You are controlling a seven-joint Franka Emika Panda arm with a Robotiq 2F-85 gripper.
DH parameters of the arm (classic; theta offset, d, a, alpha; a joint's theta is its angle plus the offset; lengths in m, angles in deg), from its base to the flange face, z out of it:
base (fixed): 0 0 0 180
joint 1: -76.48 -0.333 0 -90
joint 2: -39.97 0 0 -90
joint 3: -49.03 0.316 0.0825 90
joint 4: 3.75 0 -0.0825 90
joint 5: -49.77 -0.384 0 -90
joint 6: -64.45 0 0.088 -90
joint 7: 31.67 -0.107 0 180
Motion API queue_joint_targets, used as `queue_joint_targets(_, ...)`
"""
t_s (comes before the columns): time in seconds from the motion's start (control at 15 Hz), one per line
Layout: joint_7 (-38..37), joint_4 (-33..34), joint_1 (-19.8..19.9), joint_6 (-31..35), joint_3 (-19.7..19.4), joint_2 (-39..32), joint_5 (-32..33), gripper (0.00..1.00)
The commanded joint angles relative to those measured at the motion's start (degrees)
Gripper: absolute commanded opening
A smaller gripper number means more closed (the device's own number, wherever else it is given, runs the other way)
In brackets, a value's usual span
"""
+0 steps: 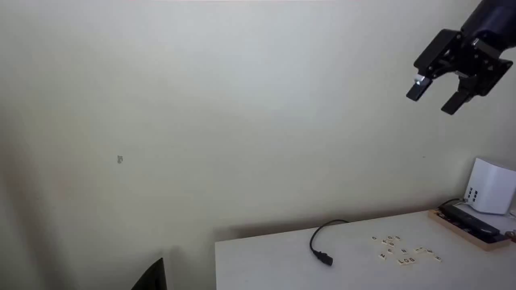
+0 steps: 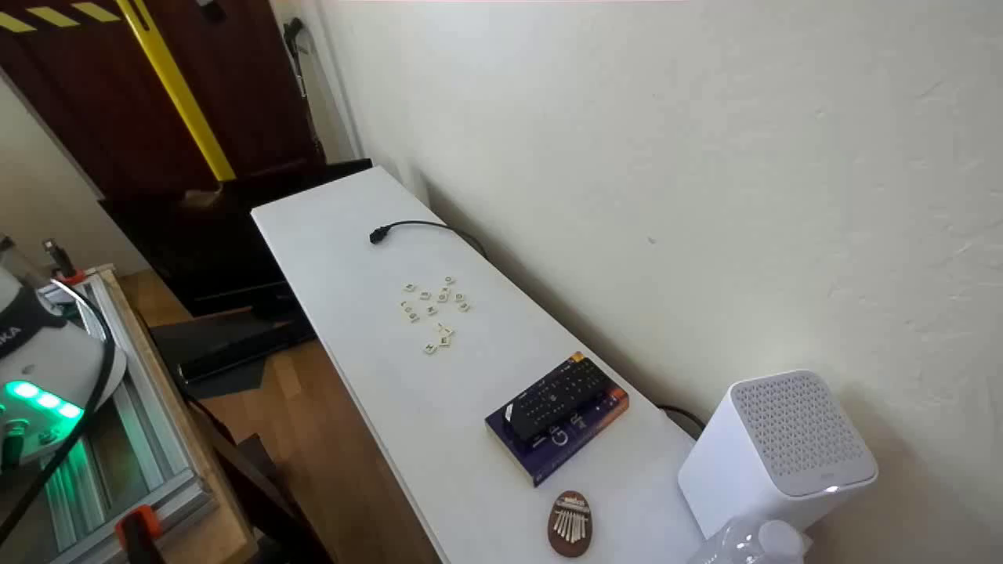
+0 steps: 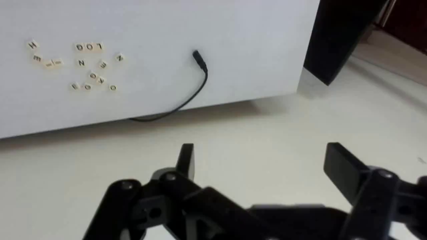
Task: Replace the letter L with H on the lined up letters on the ;eft to spell the word HOG
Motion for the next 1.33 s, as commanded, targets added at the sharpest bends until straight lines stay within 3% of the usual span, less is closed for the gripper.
queue_joint_targets(0.0, 0.21, -1.27, 0.30, -0.45, 0.22, -0.27, -0.24, 1.00)
queue_joint_targets(0.53, 0.19, -2.76, 0.29, -0.44, 0.21, -1.31, -0.20, 1.00)
queue_joint_targets(1.27, -7.52, 0.98, 5.28, 5.71, 1.04, -18.02, -0.19, 1.00)
